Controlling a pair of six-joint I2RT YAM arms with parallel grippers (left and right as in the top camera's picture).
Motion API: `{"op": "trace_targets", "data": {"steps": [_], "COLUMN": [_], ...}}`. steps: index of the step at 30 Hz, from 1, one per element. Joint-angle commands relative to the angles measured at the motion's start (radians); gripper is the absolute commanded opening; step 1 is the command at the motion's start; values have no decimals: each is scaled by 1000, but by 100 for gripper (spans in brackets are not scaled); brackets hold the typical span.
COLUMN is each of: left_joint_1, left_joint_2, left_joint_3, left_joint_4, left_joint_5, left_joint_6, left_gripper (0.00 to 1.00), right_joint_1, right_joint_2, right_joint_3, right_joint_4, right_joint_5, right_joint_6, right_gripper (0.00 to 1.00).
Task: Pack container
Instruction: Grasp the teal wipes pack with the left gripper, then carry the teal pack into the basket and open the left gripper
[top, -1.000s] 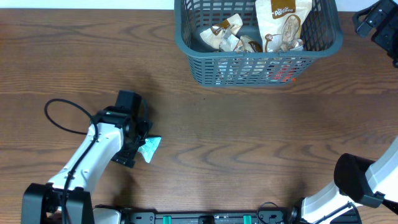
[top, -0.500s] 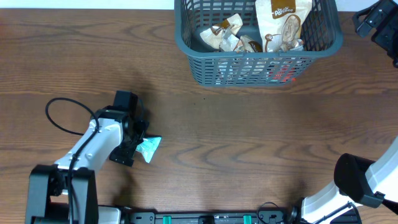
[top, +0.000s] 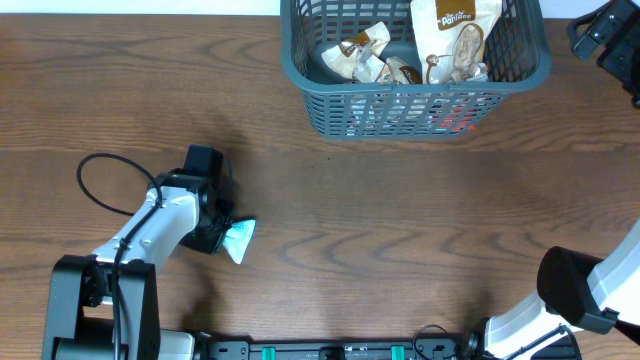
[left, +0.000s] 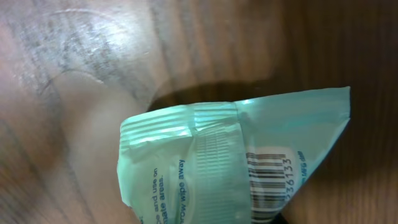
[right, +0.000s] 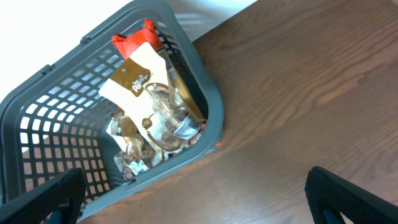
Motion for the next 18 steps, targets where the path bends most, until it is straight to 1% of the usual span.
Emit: {"op": "trace_targets", "data": {"steps": [1, 5, 9, 13, 15, 18], "left_joint_1": [4, -20, -71, -130, -160, -200], "left_joint_2": [-3, -55, -94, -94, -91, -76], "left_joint_3": [72, 229, 459, 714, 825, 946], "left_joint_4": [2, -21, -35, -50, -54, -50], "left_joint_5": [19, 24, -5, -25, -56, -135], "left_joint_6": [109, 232, 383, 546, 619, 688], "left_gripper": [6, 6, 6, 5, 5, 6], "right_joint_1": [-5, -5, -5, -5, -5, -5], "right_joint_2": [1, 1, 1, 1, 1, 1], "right_joint_3": [-1, -1, -1, -1, -1, -1], "right_joint_4": [-3, -3, -3, -3, -3, -3], "right_joint_5": [-3, -3, -3, -3, -4, -4], "right_joint_6": [-16, -15, -15, -15, -15, -15], "right_gripper": [99, 99, 99, 99, 99, 99]}}
